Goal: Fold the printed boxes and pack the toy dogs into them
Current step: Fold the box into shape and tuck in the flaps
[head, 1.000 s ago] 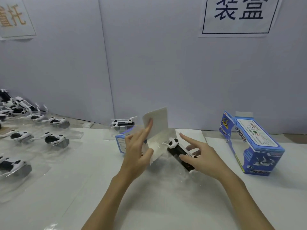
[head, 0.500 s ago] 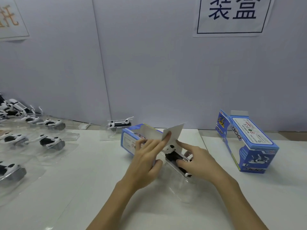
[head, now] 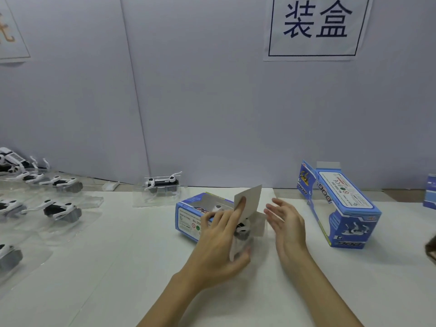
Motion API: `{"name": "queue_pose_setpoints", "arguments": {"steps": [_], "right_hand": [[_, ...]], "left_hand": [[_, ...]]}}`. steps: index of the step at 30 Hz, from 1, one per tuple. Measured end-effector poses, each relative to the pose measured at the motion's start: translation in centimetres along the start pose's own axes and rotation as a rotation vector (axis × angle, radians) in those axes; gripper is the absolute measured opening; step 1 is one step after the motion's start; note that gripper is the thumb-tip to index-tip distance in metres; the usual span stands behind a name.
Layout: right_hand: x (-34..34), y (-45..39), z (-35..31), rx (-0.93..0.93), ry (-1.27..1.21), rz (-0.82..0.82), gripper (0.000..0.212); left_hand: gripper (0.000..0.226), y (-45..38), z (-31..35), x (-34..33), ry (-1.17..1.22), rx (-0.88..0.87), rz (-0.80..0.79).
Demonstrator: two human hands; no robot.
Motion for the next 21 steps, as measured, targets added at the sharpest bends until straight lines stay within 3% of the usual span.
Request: {"name": "queue_pose_setpoints", "arguments": {"steps": [5, 8, 11, 14, 17, 21], "right_hand": [[-0.5, 0.5, 2.0, -0.155, 0.239, -0.131, 0.027], [-1.6, 1.3, 2.4, -0.156, 0.365, -0.338, 0.026], [-2.4, 2.2, 2.1, 0.082, 0.515, -0.469, 0.013], [-2.7, 2.8, 1.6, 0.301, 0.590, -0.415, 0.003], [-3.2, 3.5, 0.3, 0.492, 0.601, -0.346, 0.021], [-3.6, 4.5, -2.6, 0.676, 0.610, -0.226, 0.041]], "left_hand": [[0.089, -0.2, -1.1, 0.4, 0.102, 0.108, 0.075], [0.088, -0.3, -1.8, 1.0, 0.159, 0.186, 0.148], [0.087, -0.2, -2.5, 1.5, 0.250, 0.262, 0.172], [0.087, -0.3, -2.8, 2.2, 0.375, 0.327, 0.199], [0.081, -0.5, -2.5, 3.2, 0.516, 0.283, 0.252], [0.120, -0.5, -2.7, 3.1, 0.494, 0.163, 0.142]]}}
Point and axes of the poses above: each hand's wrist, its own y-axis away from the middle knuckle, its own x-axis out of the back of the hand, z = x × y, the point moved 4 cm from there along -y, towards the middle knuckle, and after that the axes turned 13 degrees about -y, right-handed, at the moved point
